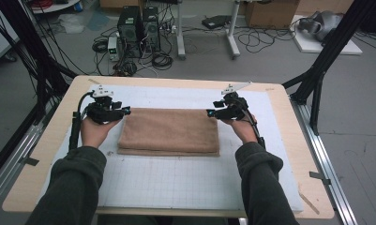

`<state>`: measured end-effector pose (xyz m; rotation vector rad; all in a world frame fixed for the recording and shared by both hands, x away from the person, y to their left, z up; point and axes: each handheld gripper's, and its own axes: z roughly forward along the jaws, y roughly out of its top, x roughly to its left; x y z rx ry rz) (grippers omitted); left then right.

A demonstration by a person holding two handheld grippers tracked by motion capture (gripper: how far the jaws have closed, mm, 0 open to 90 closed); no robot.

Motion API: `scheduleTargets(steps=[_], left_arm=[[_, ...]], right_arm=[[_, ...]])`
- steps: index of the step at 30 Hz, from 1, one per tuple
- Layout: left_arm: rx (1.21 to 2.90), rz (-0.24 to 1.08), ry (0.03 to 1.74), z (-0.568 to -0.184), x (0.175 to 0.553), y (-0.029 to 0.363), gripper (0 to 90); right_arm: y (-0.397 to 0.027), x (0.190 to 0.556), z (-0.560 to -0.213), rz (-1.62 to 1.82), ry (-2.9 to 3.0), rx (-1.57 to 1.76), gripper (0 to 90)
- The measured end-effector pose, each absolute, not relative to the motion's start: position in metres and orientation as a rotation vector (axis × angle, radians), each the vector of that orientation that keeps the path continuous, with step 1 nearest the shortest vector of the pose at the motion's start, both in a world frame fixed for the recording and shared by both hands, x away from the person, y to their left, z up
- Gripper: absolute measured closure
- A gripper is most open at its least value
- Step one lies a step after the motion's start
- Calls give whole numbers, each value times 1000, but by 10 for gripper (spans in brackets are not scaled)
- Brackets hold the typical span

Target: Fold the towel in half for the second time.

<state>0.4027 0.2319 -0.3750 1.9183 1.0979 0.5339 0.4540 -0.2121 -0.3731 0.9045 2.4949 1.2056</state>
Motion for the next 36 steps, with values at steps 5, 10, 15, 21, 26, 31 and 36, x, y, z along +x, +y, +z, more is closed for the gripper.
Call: scheduleTargets(steps=[5, 10, 15, 21, 26, 31, 36], left_arm=[[1964, 503, 1035, -392, 378, 233, 551], [2017, 476, 1004, -413, 358, 233, 636], [2058, 434, 1010, -431, 350, 231, 652], [2028, 441, 1002, -441, 345, 232, 631], [1987, 413, 996, -437, 343, 234, 527], [1973, 428, 992, -432, 338, 233, 428], [1954, 441, 973, -424, 330, 235, 383]], right_arm=[[-206, 446, -381, 1157, 2595, 922, 373], [-207, 421, -393, 1197, 2536, 854, 431], [-206, 402, -411, 1180, 2562, 814, 447], [-207, 390, -435, 1152, 2590, 821, 438], [-209, 388, -434, 1189, 2543, 844, 343], [-214, 384, -426, 1252, 2480, 881, 258], [-219, 377, -416, 1321, 2407, 924, 180]])
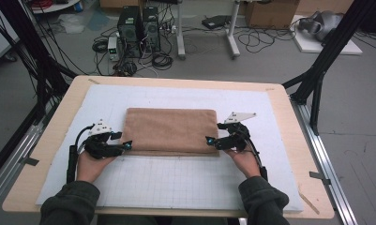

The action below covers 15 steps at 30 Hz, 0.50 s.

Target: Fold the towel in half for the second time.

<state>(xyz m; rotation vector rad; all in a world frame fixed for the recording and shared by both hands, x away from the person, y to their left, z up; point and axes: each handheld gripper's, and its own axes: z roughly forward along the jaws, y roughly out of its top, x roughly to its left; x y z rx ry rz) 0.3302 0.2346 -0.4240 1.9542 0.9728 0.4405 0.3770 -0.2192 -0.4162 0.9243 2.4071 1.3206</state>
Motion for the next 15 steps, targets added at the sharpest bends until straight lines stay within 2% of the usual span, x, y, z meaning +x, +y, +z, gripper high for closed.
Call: scheduleTargets(steps=[6, 15], left_arm=[[1958, 450, 961, -418, 320, 238, 315], [1937, 460, 965, -413, 304, 250, 223]], right_arm=[[-222, 367, -409, 1302, 2419, 897, 125], [-233, 352, -405, 1301, 2434, 873, 121]])
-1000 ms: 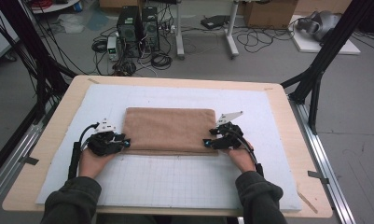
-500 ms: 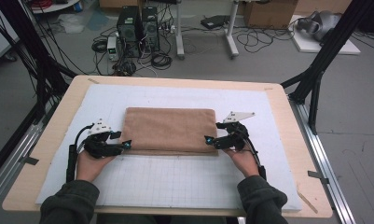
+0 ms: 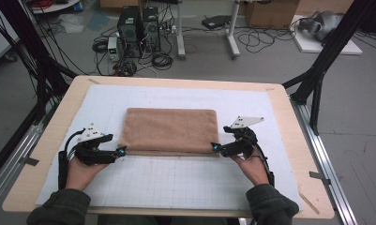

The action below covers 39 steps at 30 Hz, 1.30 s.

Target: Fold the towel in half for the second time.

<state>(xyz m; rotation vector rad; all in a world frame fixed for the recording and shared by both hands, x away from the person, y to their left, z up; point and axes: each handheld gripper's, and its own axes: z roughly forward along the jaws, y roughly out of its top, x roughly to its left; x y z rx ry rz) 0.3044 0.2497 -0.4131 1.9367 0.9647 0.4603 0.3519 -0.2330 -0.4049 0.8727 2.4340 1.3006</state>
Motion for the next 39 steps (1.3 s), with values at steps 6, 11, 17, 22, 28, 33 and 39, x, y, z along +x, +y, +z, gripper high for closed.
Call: scheduleTargets(steps=[6, 11, 17, 22, 28, 33, 39], left_arm=[[1936, 463, 967, -415, 296, 253, 204], [1932, 461, 972, -415, 290, 256, 197], [1927, 470, 965, -414, 280, 258, 189], [1934, 479, 958, -413, 271, 258, 171], [1927, 479, 954, -412, 263, 260, 163], [1918, 479, 956, -411, 256, 262, 163], [1918, 485, 952, -410, 248, 263, 159]], right_arm=[[-239, 342, -405, 1302, 2436, 861, 121], [-243, 335, -403, 1305, 2431, 862, 121], [-250, 325, -402, 1307, 2417, 863, 121], [-257, 316, -402, 1308, 2398, 875, 121], [-263, 305, -399, 1310, 2375, 870, 120], [-268, 298, -400, 1300, 2367, 867, 120], [-278, 287, -405, 1294, 2354, 881, 120]])
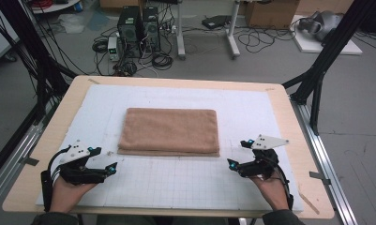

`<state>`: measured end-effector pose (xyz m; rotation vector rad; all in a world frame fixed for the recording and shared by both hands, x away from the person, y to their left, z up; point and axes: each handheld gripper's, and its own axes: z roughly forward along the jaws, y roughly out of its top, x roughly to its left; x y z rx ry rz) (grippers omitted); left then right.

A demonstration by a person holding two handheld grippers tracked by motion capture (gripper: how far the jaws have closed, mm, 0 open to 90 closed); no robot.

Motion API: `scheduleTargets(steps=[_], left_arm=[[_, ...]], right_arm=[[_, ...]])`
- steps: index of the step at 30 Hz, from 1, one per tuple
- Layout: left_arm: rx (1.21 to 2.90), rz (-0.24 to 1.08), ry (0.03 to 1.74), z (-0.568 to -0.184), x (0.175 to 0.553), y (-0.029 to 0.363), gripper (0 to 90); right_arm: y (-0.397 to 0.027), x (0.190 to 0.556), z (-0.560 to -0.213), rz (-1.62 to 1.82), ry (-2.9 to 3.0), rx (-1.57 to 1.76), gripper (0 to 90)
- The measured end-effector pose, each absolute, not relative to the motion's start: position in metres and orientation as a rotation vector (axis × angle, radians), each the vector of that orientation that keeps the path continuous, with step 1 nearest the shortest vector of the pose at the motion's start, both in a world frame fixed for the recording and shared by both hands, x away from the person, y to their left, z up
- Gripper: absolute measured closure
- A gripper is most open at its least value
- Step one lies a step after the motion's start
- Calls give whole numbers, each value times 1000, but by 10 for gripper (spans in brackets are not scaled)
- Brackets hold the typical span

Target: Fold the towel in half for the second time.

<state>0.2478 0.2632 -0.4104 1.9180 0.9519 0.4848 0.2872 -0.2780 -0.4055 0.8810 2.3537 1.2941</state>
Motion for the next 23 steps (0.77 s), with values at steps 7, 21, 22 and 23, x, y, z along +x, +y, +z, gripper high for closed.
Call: scheduleTargets(steps=[7, 21, 22, 23], left_arm=[[1921, 490, 951, -412, 238, 265, 159], [1904, 479, 967, -418, 224, 270, 158], [1902, 480, 970, -418, 224, 270, 158], [1903, 481, 967, -418, 224, 270, 156]], right_arm=[[-290, 274, -409, 1302, 2330, 914, 120], [-303, 257, -418, 1286, 2319, 929, 120], [-303, 256, -419, 1280, 2321, 933, 120], [-303, 256, -420, 1281, 2319, 929, 120]])
